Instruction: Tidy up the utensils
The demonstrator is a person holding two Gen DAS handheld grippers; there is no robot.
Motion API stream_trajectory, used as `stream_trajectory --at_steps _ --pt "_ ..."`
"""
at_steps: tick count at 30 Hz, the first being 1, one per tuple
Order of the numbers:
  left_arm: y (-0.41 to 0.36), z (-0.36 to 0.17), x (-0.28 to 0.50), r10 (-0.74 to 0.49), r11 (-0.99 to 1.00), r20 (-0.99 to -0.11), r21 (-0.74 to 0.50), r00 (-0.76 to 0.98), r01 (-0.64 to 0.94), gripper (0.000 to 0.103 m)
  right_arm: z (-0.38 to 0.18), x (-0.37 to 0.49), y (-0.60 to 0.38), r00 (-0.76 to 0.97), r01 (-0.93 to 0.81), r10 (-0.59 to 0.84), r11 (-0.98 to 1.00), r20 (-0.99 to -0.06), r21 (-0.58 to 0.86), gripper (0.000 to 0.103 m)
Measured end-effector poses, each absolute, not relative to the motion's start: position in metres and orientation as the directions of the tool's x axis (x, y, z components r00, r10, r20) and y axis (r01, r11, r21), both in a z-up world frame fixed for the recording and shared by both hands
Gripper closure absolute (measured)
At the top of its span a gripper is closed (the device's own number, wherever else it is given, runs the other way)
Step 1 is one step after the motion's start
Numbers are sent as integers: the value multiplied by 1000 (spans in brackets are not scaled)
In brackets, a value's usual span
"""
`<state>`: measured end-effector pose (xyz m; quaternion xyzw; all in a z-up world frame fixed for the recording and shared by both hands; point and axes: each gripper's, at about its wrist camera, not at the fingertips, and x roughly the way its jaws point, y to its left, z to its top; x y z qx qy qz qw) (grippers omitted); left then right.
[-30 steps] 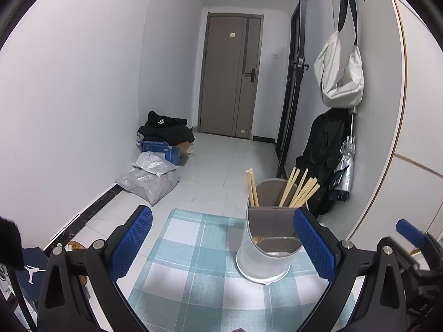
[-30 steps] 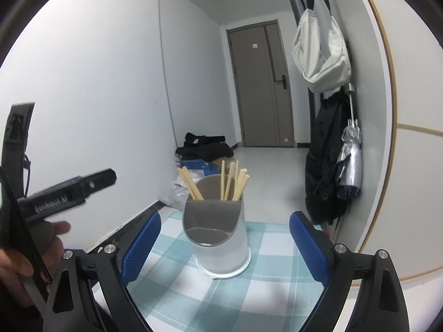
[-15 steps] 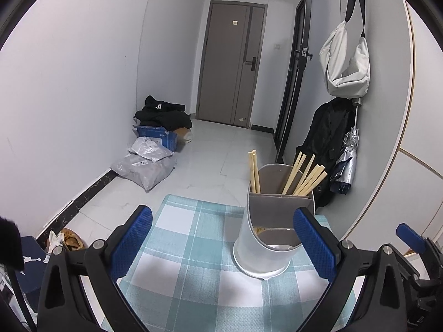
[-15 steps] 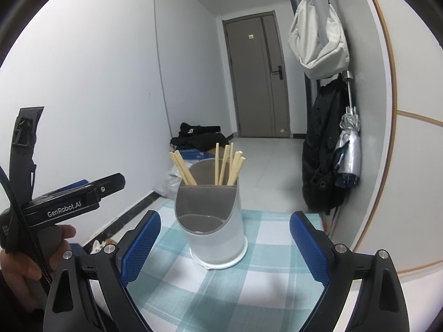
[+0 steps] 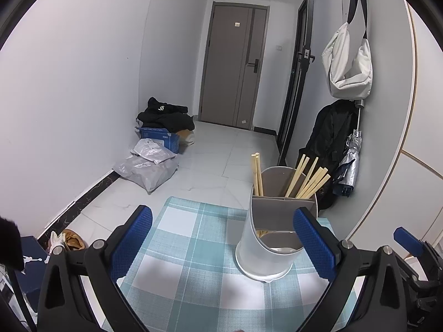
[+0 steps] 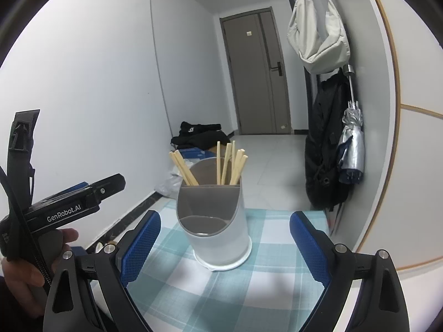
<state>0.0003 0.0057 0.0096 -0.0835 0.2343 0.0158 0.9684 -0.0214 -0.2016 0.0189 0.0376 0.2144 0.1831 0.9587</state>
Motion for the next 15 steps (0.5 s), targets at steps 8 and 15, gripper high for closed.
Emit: stream_trajectory --at_steps 8,15 --pt "7 10 -1 0 986 -455 -151 890 -77 3 17 -26 -197 840 -340 365 931 -402 134 7" --pt "6 12 -4 2 986 -446 -148 895 -75 3 16 -26 -197 841 -332 358 934 -406 136 7"
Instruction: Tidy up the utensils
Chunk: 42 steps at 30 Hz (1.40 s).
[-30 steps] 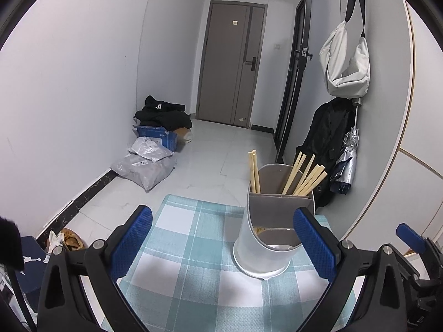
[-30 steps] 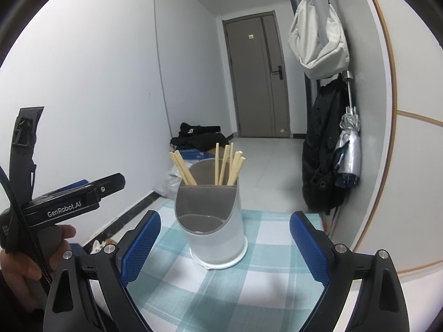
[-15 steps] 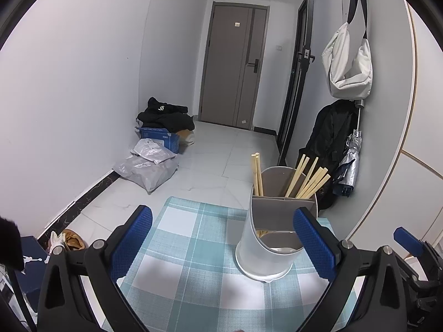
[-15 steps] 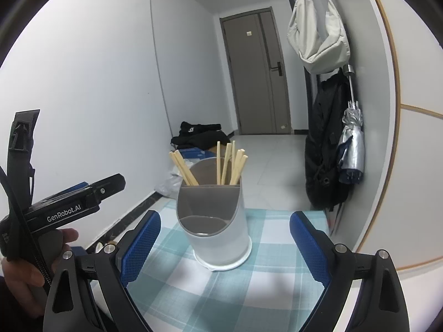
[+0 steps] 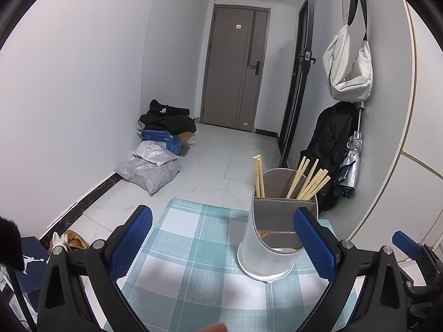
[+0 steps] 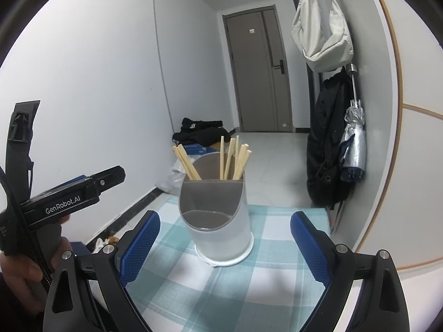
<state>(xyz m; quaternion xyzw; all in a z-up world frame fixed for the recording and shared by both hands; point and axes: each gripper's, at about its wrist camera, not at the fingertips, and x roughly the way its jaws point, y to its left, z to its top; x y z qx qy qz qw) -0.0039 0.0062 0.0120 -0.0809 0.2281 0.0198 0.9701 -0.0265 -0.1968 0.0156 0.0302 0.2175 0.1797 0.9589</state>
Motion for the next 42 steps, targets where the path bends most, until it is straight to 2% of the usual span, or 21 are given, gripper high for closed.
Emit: stream_trajectory --at_steps 42 --pt "4 12 -7 8 987 -452 -137 892 -78 3 15 -29 -195 849 -296 326 945 -416 138 7"
